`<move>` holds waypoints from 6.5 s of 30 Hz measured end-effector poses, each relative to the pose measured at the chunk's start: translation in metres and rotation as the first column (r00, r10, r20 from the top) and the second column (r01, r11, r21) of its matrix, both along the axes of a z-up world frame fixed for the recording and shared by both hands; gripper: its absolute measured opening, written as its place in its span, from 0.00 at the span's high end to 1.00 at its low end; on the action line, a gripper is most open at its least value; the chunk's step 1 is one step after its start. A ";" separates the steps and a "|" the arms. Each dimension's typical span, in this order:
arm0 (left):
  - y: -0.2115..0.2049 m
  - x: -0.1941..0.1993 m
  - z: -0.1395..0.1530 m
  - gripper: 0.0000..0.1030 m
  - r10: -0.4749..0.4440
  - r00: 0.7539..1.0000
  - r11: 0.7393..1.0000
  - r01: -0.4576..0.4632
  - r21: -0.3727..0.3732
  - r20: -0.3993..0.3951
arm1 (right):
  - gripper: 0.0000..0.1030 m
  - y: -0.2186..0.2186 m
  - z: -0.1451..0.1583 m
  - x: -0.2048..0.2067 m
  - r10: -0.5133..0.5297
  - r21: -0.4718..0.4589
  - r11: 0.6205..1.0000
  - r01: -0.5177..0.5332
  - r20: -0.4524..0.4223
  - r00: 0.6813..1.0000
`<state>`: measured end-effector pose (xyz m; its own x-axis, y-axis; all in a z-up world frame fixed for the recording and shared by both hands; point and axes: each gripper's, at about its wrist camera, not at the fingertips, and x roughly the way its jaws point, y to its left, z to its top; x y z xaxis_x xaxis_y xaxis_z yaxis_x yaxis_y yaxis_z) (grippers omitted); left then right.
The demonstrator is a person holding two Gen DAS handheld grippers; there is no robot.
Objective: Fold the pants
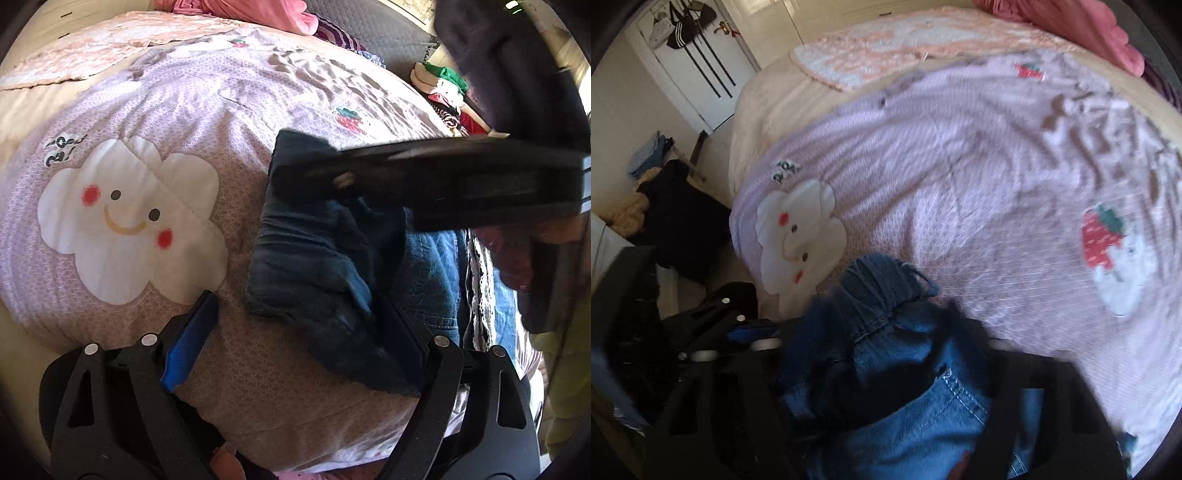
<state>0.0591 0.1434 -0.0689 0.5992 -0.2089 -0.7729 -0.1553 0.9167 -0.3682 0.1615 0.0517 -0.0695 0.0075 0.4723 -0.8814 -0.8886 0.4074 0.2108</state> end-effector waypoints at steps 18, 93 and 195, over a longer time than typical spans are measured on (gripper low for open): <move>-0.076 0.016 0.070 0.50 -0.190 0.970 0.960 0.216 -0.179 0.151 | 0.75 -0.186 0.087 0.009 -0.167 0.386 0.908 0.164 -0.028 0.986; -0.222 -0.016 0.040 0.54 -0.571 0.820 0.808 0.555 0.199 0.030 | 0.41 -0.242 0.033 0.029 -0.376 0.140 0.916 0.377 -0.030 0.926; -0.158 0.033 0.046 0.27 -0.317 0.948 0.932 0.306 0.195 0.027 | 0.21 -0.363 0.022 -0.084 -0.702 0.272 0.695 0.665 0.061 0.709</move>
